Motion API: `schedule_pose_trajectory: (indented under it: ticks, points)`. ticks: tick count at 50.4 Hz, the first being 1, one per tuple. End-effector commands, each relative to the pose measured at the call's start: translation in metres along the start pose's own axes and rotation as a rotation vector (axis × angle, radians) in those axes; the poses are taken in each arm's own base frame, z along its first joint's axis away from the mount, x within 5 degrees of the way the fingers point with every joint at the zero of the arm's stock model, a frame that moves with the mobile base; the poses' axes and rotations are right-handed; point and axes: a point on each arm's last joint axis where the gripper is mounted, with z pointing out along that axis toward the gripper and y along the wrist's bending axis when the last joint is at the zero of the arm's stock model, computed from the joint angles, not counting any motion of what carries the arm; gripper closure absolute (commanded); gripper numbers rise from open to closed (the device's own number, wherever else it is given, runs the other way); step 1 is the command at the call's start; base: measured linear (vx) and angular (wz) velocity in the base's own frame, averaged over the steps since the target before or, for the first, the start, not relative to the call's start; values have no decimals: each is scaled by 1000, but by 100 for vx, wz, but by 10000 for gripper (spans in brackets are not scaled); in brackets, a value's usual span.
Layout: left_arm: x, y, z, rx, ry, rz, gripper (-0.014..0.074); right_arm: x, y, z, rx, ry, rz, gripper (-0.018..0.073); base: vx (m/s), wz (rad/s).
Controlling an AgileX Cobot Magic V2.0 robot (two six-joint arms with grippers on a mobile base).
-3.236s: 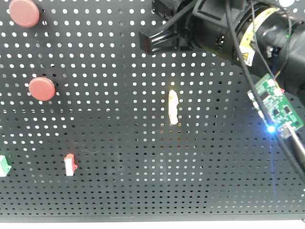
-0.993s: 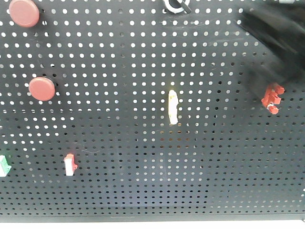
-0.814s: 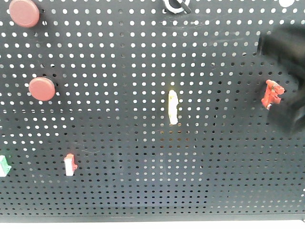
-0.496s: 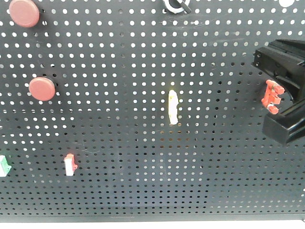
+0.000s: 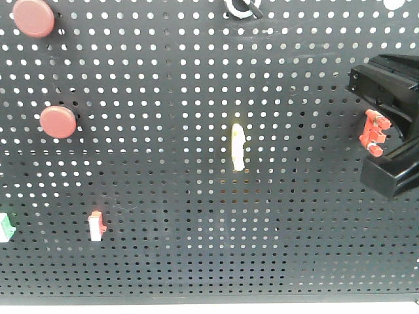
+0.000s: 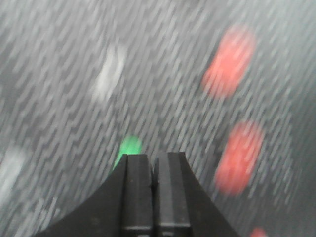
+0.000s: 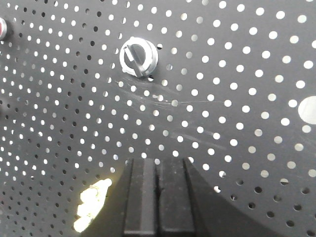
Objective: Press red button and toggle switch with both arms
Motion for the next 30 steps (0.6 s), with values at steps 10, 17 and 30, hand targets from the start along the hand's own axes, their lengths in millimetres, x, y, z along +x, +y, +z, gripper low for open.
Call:
schedule_pose_trajectory:
  ticks: [10,17,30]
  points:
    - [82,-7,-45,-21,30,196,596,-13,-3,-3,-6,-64,-21,563,0,0]
    - [125,-10,-60,-123,-22,65,596,-13,-3,-3,-6,-64,-21,563,0,0]
    - [189,-15,-50,-156,90,-137,596,-12,-2,-2,-5,-59,-22,563,0,0]
